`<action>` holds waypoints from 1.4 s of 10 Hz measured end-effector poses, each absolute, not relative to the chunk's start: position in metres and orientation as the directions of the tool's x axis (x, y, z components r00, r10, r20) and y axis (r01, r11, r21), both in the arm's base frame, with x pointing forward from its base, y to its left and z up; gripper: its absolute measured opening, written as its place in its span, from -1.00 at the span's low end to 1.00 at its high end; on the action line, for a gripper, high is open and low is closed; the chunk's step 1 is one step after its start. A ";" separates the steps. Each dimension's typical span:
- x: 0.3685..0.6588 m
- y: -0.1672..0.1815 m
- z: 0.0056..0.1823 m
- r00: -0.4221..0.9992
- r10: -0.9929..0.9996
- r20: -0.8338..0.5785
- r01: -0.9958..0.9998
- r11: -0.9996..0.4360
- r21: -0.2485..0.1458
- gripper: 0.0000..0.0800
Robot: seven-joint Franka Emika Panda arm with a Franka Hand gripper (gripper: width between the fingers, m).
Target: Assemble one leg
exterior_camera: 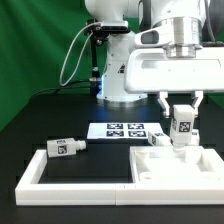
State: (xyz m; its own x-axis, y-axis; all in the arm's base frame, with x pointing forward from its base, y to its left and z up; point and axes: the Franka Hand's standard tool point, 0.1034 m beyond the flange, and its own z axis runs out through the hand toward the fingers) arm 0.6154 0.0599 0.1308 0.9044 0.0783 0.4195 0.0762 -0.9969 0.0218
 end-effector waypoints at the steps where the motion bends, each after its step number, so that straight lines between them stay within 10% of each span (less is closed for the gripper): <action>1: 0.621 0.063 0.126 0.899 0.079 0.430 0.077 -0.997 0.022 -0.28; 14: 0.631 0.102 0.118 0.874 0.048 0.484 0.074 -0.997 -0.035 -0.28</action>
Offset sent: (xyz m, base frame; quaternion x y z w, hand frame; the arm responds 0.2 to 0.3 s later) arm 0.0182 0.0350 -0.0018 0.0233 0.0393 0.0376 0.9982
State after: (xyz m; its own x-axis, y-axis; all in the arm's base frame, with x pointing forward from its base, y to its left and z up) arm 0.6308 0.1022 0.1177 0.8736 0.0477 0.4842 0.0735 -0.9967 -0.0345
